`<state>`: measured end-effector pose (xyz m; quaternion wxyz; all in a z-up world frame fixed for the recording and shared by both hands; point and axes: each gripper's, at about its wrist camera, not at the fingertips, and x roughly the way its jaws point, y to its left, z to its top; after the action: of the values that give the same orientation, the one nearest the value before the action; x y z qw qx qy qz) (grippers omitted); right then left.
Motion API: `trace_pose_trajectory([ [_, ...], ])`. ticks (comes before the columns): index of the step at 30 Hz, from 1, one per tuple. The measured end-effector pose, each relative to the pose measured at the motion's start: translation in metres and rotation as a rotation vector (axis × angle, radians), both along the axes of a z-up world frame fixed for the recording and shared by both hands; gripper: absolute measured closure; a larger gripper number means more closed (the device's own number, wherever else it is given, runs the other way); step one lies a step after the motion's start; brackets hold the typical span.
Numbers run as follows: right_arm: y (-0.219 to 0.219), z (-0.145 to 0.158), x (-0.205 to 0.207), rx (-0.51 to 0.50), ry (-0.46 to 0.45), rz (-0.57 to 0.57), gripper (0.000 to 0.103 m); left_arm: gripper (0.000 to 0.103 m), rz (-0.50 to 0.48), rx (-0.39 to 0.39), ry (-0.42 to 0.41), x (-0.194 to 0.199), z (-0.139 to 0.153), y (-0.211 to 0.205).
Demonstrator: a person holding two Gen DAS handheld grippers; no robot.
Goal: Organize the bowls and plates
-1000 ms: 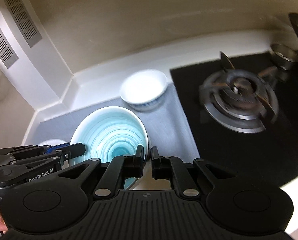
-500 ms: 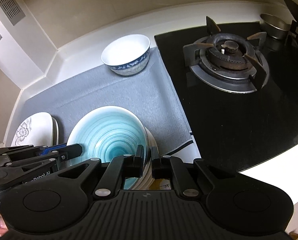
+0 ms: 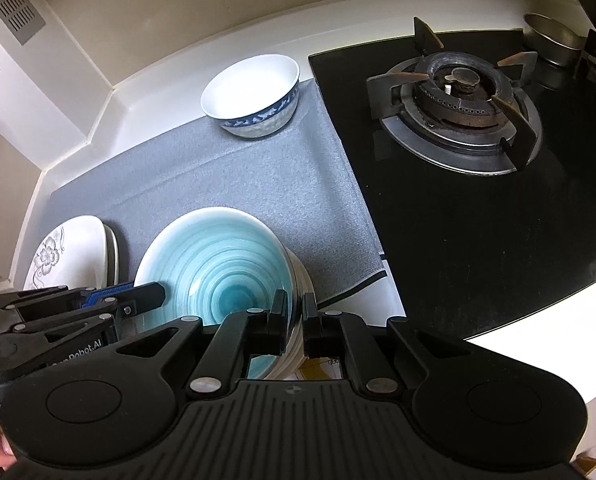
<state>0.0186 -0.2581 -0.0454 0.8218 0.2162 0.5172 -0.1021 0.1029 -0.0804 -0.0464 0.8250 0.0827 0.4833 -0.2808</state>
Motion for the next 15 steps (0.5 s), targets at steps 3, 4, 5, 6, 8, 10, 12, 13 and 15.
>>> trace_pose_trajectory([
  [3,0.001,-0.003,0.002,0.0,0.018,0.006,0.095,0.094,-0.004,-0.002,0.006,0.0,0.0,0.0],
  [4,0.002,-0.003,0.002,-0.005,0.019,0.012,0.095,0.093,-0.005,-0.006,0.011,0.001,0.0,0.0],
  [5,0.002,-0.003,0.002,-0.006,0.022,0.017,0.095,0.093,-0.007,-0.01,0.01,0.001,0.0,0.001],
  [6,0.002,-0.002,0.003,-0.002,0.025,0.018,0.095,0.093,-0.008,-0.016,0.004,0.001,0.001,0.002],
  [8,0.0,-0.002,0.003,0.006,0.024,0.011,0.093,0.093,-0.01,-0.029,-0.011,0.002,0.004,0.003],
  [10,0.0,0.003,0.004,-0.013,0.0,0.015,0.092,0.093,-0.008,-0.043,-0.022,0.004,0.006,0.003],
  [12,0.001,0.007,0.007,-0.035,-0.02,0.023,0.092,0.093,-0.014,-0.048,-0.025,0.006,0.006,0.002],
  [13,0.0,0.008,0.008,-0.039,-0.027,0.026,0.092,0.093,-0.017,-0.044,-0.022,0.007,0.005,0.001],
  [15,-0.001,0.006,0.012,-0.039,-0.029,0.031,0.092,0.094,-0.022,-0.037,-0.02,0.007,0.002,0.0],
])
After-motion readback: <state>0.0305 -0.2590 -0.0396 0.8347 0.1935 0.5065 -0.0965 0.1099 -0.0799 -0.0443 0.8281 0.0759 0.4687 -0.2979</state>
